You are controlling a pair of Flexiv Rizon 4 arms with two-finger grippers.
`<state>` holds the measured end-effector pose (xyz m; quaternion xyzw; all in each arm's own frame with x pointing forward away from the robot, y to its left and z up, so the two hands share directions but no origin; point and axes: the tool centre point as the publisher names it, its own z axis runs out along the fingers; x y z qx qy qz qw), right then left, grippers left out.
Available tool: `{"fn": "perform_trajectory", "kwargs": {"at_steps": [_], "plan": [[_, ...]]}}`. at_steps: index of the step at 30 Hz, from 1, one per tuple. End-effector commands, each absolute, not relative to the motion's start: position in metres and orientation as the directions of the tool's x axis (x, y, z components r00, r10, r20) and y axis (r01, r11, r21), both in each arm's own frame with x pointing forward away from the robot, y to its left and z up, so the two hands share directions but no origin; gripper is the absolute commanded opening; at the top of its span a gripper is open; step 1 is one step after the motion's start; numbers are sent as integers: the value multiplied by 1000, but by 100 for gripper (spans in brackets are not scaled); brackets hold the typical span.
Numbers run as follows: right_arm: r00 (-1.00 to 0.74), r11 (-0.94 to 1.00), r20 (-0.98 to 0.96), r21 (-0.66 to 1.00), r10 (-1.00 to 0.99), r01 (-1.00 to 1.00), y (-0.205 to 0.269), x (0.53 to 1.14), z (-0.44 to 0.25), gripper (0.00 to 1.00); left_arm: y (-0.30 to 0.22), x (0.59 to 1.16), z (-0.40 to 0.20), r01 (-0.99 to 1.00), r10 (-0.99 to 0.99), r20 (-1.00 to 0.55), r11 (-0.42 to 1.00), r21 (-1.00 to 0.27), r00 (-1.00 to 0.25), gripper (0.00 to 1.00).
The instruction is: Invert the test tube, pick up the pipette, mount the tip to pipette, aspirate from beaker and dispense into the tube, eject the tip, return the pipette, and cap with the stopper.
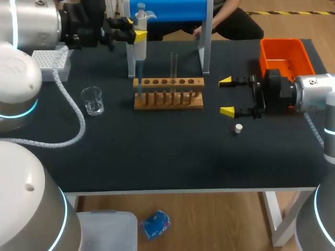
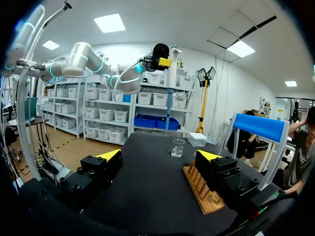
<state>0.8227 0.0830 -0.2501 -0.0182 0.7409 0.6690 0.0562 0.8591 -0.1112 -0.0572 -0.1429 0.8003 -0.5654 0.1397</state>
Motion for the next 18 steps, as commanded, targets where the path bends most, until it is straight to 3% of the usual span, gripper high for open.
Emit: {"fn": "perform_trajectory", "kwargs": {"at_steps": [1, 18], "plan": [[-993, 107, -108, 989, 50, -103, 83, 821, -249, 100, -76, 857, -53, -64, -123, 24, 334, -941, -992, 0], [-993, 107, -108, 989, 50, -103, 83, 821, -249, 100, 5, 897, -52, -17, -197, -56, 350, -936, -979, 0]]}}
